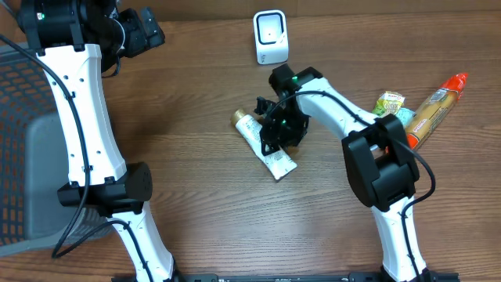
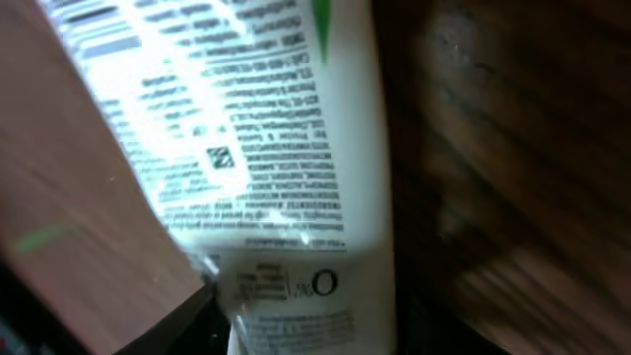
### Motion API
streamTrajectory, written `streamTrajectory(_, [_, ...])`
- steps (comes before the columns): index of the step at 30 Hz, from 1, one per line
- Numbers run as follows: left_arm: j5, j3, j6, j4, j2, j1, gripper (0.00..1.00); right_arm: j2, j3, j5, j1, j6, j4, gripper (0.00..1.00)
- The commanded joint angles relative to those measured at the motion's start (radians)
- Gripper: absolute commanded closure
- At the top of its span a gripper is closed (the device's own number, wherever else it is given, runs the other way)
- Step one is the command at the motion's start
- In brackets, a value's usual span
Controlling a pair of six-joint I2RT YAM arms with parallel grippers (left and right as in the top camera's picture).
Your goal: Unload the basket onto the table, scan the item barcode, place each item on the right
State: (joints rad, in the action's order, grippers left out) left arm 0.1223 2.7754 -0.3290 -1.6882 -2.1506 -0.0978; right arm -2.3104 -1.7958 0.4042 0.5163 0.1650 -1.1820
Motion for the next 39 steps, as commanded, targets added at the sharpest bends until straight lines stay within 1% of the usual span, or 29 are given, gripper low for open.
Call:
streamTrajectory(1, [-0.007, 0.002, 0.019, -0.001, 0.026, 0.007, 0.01, -0.023, -0.007, -0.174, 0.065, -0.089, 0.008, 0.55])
streamTrajectory(2, [-0.007, 0.002, 0.019, -0.001, 0.026, 0.007, 0.00, -0.023, -0.011, -0.196, 0.078, -0.092, 0.005, 0.61])
streamTrajectory(4, [-0.007, 0.002, 0.019, -0.001, 0.026, 0.007, 0.00, -0.022, -0.021, -0.219, 0.098, -0.091, -0.005, 0.70])
streamTrajectory(7, [-0.007, 0.002, 0.019, -0.001, 0.026, 0.007, 0.01, -0.022, -0.040, -0.225, 0.110, -0.090, -0.014, 0.85])
streamTrajectory(9, [-0.006, 0.002, 0.019, -0.001, 0.026, 0.007, 0.01, -0.022, -0.052, -0.222, 0.111, -0.091, -0.023, 0.94])
streamTrajectory(10, [-0.007, 0.002, 0.019, -0.001, 0.026, 0.007, 0.00, -0.022, -0.056, -0.219, 0.111, -0.091, -0.027, 0.96])
streamTrajectory(12, [-0.007, 0.002, 0.019, -0.001, 0.026, 0.007, 0.00, -0.022, -0.066, -0.195, 0.109, -0.091, -0.037, 0.96])
streamTrajectory(14, [-0.007, 0.002, 0.019, -0.001, 0.026, 0.007, 0.01, -0.022, -0.074, -0.124, 0.101, -0.091, -0.040, 0.96])
streamTrajectory(18, [-0.006, 0.002, 0.019, -0.001, 0.026, 0.007, 0.01, -0.022, -0.076, 0.116, 0.078, -0.091, -0.016, 0.96])
streamTrajectory(20, [-0.007, 0.002, 0.019, -0.001, 0.026, 0.007, 0.00, -0.022, -0.076, 0.237, 0.070, -0.092, 0.024, 0.96])
streamTrajectory(21, [-0.007, 0.002, 0.019, -0.001, 0.026, 0.007, 0.00, -0.022, -0.076, 0.256, 0.069, -0.095, 0.040, 0.96])
streamTrajectory(25, [-0.006, 0.002, 0.019, -0.001, 0.026, 0.007, 0.00, -0.022, -0.076, 0.191, 0.071, -0.210, 0.094, 0.96])
streamTrajectory(29, [-0.007, 0.002, 0.019, -0.001, 0.026, 0.007, 0.00, -0.022, -0.076, 0.126, 0.072, -0.226, 0.100, 0.96])
streamTrajectory(30, [-0.007, 0.002, 0.019, -0.001, 0.026, 0.007, 0.00, -0.022, -0.076, 0.105, 0.072, -0.237, 0.096, 0.94])
streamTrajectory(31, [-0.007, 0.002, 0.019, -0.001, 0.026, 0.007, 0.00, -0.022, -0.076, 0.077, 0.072, -0.258, 0.094, 0.93])
streamTrajectory(35, [-0.006, 0.002, 0.019, -0.001, 0.026, 0.007, 0.00, -0.016, -0.087, -0.127, 0.072, -0.352, 0.060, 0.96])
streamTrajectory(39, [-0.007, 0.002, 0.019, -0.001, 0.026, 0.007, 0.00, 0.008, -0.106, -0.422, 0.101, -0.491, 0.014, 0.96])
